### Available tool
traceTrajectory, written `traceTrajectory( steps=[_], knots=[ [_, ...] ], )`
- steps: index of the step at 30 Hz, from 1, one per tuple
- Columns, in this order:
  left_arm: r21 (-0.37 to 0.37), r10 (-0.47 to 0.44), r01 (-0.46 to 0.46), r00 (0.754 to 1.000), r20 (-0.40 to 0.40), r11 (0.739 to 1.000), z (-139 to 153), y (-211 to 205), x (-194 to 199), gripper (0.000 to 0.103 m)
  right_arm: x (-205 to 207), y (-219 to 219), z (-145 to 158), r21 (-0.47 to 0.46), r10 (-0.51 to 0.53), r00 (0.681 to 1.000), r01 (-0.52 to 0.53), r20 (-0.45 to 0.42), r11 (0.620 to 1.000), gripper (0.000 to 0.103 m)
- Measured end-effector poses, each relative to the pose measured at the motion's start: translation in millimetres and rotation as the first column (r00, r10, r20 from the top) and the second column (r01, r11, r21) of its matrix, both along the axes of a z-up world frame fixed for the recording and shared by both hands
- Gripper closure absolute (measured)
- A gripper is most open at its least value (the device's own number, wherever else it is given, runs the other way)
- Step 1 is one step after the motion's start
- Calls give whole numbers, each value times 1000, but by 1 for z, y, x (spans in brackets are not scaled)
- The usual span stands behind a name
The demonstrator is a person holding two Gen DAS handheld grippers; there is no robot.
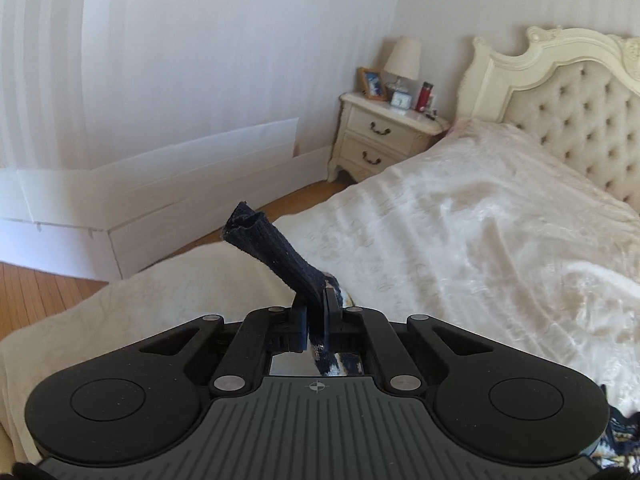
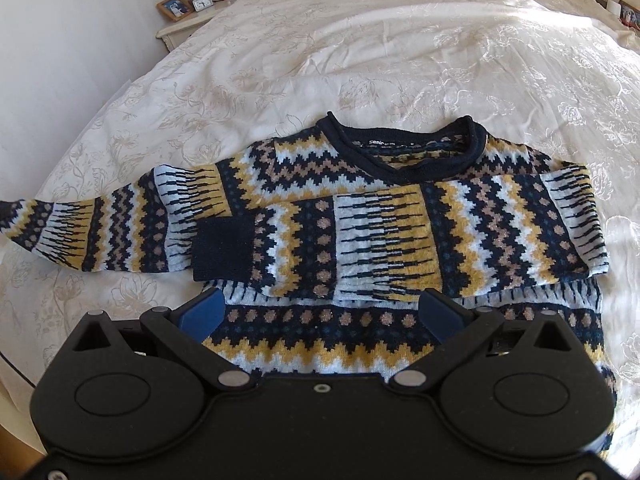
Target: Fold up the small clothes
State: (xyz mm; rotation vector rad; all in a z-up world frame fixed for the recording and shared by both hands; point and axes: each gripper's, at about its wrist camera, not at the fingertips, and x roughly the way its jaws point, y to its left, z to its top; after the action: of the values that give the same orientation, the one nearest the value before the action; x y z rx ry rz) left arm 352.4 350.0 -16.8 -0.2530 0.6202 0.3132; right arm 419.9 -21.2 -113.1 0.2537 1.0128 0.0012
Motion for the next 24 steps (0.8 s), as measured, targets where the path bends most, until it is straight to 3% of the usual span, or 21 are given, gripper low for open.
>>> traceTrajectory(
  steps=[8,14,19,21,24],
  knots=[
    [78,-168,156,970,175,985,83,-81,-21,97,-9,-23,2,46,35,999,-36,21,998,1],
    [75,-310,302,908,281,950,115,-157,-21,97,-23,-55,8,72,13,999,-16,43,997,1],
    [58,-425,424,870,249,904,96,-221,-7,96,-33,-88,12,98,-9,999,4,53,995,1],
    [35,-439,442,871,219,896,79,-238,-8,96,-36,-98,15,111,-5,998,-3,68,994,1],
    [68,-454,449,882,129,891,51,-254,-15,95,-35,-106,17,134,6,997,-16,79,991,1]
  ],
)
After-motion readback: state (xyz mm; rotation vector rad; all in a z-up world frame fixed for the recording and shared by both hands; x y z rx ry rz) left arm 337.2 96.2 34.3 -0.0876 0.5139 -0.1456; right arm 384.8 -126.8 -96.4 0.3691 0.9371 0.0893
